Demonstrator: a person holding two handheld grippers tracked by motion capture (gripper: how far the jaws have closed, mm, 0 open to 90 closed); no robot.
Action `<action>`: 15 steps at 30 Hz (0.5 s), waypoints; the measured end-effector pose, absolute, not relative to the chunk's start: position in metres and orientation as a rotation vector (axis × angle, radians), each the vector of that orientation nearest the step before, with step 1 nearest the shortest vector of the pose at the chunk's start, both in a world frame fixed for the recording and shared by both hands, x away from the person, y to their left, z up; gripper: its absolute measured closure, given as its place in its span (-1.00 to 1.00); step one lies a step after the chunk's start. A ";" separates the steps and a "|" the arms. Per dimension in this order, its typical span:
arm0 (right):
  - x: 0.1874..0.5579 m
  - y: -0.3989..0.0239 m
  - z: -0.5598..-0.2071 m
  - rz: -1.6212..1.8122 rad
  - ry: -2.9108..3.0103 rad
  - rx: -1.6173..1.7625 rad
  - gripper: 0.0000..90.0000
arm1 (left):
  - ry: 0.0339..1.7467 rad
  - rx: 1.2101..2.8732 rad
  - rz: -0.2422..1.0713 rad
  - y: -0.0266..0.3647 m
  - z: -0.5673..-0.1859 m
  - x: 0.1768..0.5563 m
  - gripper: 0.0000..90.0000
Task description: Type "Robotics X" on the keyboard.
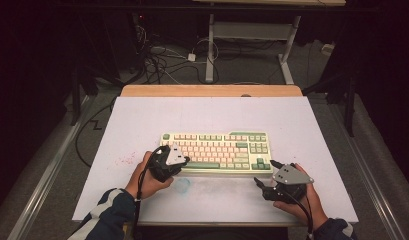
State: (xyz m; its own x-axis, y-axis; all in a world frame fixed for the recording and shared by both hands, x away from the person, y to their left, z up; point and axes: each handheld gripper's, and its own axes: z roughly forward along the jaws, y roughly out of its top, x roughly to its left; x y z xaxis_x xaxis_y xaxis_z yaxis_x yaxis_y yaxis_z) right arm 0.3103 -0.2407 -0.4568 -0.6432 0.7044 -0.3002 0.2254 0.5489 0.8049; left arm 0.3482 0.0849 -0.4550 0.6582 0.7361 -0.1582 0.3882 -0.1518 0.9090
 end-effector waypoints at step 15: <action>0.310 -0.240 -0.457 1.002 2.178 0.738 -0.46 | 0.871 1.838 0.394 0.060 -0.468 0.356 0.95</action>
